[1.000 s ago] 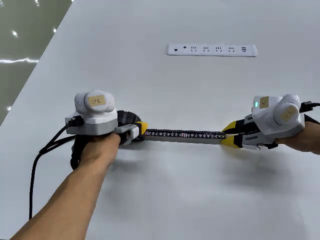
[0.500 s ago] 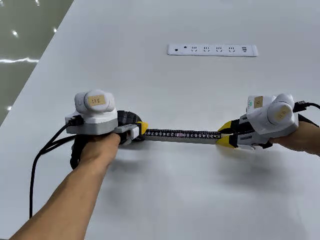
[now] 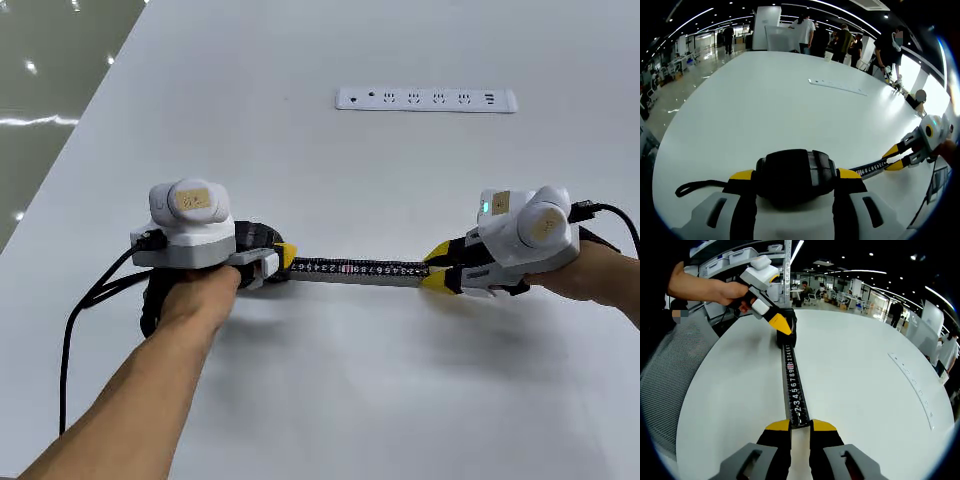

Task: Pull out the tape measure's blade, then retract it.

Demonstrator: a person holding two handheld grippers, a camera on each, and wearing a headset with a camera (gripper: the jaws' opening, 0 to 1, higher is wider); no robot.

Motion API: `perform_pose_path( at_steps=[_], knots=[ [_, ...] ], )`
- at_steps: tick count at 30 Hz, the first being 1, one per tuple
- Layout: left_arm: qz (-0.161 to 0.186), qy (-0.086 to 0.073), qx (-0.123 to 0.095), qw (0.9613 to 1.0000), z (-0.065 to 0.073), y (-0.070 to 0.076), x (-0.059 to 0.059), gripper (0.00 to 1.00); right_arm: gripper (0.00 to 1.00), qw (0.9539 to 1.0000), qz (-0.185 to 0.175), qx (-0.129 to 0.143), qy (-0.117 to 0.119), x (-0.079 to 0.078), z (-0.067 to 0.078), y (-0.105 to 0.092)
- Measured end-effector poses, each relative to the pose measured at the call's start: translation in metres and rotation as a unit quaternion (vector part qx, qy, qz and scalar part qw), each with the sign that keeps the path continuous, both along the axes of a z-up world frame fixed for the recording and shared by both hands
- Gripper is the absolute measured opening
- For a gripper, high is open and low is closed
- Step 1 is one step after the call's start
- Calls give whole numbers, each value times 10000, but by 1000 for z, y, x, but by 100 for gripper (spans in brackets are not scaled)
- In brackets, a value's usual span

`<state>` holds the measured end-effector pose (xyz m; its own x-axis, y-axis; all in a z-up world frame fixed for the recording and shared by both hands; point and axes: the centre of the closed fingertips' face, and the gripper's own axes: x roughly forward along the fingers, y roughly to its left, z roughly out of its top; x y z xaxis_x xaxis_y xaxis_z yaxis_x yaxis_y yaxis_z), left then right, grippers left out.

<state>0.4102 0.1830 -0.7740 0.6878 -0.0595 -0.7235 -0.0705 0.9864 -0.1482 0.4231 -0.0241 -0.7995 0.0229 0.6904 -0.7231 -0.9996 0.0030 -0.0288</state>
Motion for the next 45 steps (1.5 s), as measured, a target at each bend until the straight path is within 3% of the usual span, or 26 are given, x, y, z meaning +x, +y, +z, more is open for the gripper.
perform_pose_path(
  at_steps=[45],
  knots=[
    [-42,37,-56,10000,0,0,-1,57,9,9997,122,194,105,-6,-3,46]
  ],
)
